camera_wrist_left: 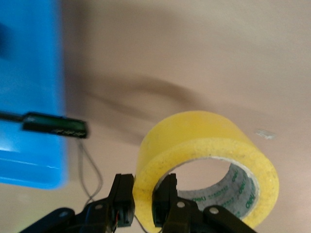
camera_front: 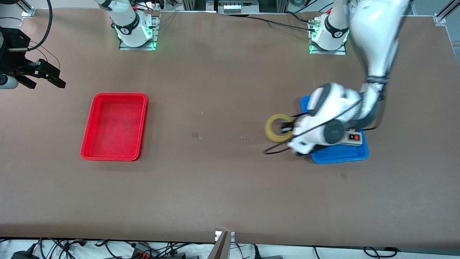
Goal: Place and move tape with both arms
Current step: 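Grasp the tape roll with the left gripper and set it mid-table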
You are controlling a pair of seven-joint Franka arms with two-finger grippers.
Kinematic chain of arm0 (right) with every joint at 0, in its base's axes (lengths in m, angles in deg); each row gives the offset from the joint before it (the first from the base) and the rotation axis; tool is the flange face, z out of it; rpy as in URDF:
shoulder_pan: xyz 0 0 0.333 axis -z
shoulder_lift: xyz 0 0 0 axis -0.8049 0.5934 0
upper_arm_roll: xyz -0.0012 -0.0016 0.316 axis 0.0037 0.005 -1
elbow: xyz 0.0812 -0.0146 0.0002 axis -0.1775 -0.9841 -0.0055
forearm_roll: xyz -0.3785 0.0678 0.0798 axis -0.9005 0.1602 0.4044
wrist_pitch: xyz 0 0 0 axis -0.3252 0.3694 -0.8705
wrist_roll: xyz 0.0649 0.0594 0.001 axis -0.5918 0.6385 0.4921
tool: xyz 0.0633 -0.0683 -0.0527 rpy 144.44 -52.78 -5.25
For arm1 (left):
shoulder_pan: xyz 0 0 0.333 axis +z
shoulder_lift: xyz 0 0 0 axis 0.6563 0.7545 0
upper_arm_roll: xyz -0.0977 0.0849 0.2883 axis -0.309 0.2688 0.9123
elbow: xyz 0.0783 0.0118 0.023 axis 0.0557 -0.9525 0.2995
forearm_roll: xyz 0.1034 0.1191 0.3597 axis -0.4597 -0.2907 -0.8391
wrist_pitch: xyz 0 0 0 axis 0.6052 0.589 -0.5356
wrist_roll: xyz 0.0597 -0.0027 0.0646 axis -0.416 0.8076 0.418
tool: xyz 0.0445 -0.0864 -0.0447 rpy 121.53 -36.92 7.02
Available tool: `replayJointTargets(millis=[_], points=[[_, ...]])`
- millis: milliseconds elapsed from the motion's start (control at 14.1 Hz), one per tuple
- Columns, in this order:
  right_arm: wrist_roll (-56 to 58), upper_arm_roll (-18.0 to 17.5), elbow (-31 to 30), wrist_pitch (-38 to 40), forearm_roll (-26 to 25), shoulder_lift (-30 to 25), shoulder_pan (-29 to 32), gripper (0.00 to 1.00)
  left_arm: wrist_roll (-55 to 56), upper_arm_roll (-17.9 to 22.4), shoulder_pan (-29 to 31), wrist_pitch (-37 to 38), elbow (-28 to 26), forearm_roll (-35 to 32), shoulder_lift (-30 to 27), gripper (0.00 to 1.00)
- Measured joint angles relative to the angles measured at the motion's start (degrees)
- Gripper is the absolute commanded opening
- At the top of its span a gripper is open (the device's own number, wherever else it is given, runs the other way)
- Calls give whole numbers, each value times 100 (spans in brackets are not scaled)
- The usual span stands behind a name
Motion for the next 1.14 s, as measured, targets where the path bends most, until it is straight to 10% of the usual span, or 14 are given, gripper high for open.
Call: replayJointTargets(millis=[497,568,710,1135], points=[[0,11,-33,6,1,4,3,100,2049,-8,-1744,-2146,647,89,1099,8],[0,12,-35,33,1,4,3,100,2137,-4,-1869,-2310,651,89,1182,24],[0,14,-45,203,1,6,3,100,2152,-1,-1934,-2399,674,90,1296,100],[0,55,-96,236,0,77,22,100,2145,146,-1892,-2281,850,29,1242,100]])
